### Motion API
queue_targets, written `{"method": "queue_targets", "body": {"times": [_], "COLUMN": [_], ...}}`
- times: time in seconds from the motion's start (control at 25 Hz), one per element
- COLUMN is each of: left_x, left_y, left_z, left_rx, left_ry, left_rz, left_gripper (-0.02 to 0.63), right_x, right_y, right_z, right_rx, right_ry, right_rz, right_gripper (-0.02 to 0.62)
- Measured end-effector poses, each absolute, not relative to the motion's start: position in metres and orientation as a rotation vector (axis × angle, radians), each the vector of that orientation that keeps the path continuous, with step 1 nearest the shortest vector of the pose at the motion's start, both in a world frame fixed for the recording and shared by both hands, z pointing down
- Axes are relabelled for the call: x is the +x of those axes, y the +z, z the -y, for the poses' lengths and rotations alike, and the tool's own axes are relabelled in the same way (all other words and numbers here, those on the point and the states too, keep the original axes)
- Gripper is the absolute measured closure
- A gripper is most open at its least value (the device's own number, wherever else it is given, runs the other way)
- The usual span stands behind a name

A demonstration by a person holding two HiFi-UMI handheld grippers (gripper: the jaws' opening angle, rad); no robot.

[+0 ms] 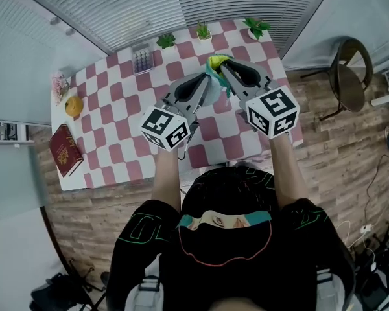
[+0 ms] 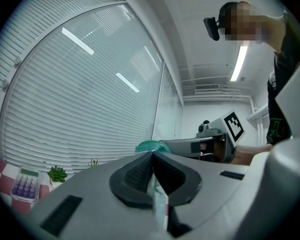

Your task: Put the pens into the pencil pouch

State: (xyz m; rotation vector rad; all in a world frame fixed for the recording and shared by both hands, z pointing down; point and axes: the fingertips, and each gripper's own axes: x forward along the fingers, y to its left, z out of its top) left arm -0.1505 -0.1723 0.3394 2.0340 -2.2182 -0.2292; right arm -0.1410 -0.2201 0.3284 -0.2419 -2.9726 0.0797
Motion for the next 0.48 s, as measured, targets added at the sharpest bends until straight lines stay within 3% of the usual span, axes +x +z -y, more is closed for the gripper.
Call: {"method": "queue_targets", "body": {"times": [0.48], "left_x": [-0.179], "left_y": [0.317], "left_z": [0.177], "left_rx": [1.812], "left_ry": [-0.236], "left_rz": [2.441], "left_gripper": [0.604], "right_x": [-0.137], "right_y": [0.303], "right_z": [0.263], "right_rx": [-0.127], "right_ry": [0.181], "right_rz": [3.065], "right_gripper": [0.557]}}
